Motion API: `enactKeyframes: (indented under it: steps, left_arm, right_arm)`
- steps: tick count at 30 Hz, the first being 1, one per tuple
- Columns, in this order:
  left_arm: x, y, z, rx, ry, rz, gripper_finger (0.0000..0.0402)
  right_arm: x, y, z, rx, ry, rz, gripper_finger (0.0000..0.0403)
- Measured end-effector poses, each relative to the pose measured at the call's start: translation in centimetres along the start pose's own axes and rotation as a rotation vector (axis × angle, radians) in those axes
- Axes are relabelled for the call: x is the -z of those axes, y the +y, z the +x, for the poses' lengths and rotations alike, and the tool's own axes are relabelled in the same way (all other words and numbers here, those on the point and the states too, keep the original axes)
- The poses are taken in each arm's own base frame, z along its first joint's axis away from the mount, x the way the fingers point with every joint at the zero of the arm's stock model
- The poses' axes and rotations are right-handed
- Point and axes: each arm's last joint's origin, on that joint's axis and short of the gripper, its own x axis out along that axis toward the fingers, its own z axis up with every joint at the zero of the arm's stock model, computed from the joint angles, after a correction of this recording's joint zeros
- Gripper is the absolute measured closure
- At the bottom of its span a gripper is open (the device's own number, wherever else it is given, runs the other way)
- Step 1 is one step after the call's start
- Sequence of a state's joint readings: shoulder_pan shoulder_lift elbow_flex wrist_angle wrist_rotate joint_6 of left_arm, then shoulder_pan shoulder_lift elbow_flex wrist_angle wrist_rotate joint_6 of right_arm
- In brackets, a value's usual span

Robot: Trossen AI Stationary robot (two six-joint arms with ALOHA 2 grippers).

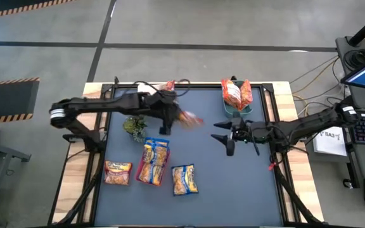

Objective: Sort Maruchan noodles
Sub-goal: Put the right red noodle pack into the white bin

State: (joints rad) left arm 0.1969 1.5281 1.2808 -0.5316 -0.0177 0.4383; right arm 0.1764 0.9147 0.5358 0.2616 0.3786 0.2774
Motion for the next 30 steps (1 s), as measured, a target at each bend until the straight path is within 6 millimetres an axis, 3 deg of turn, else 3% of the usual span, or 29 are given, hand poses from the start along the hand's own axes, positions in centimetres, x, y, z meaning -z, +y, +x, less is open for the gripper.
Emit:
enactKeyframes:
  steps: [3,6,9,13,18,23,30]
  left_arm:
    - [0.9,1.0,-2.4,-0.277,0.164,0.024,0.0345]
    - [1.9,2.3,-4.8,-0.434,0.254,0.014,0.0345]
    - [3.3,3.7,-6.6,-0.48,0.31,-0.031,0.0345]
    - [5.8,5.9,-7.5,-0.482,0.425,-0.093,0.0345]
    - [8.4,8.0,-6.6,-0.373,0.525,-0.143,0.0346]
    - [9.4,8.1,-4.2,-0.234,0.618,-0.028,0.0349]
    - [10.4,8.5,-1.7,-0.183,0.723,0.054,0.035]
  right_arm:
    - [-0.1,-0.1,-0.1,0.013,-0.009,-0.012,0.0163]
    - [0.1,0.0,0.1,0.016,0.0,-0.02,0.0165]
    - [0.4,0.0,0.4,0.021,0.019,-0.03,0.0165]
    - [0.9,0.1,0.9,0.027,0.04,-0.047,0.0165]
    - [1.4,0.1,1.3,0.035,0.063,-0.058,0.0165]
    - [1.6,0.0,1.5,0.084,0.059,-0.063,0.0165]
    - [1.5,-0.1,1.4,0.112,0.05,-0.063,0.0165]
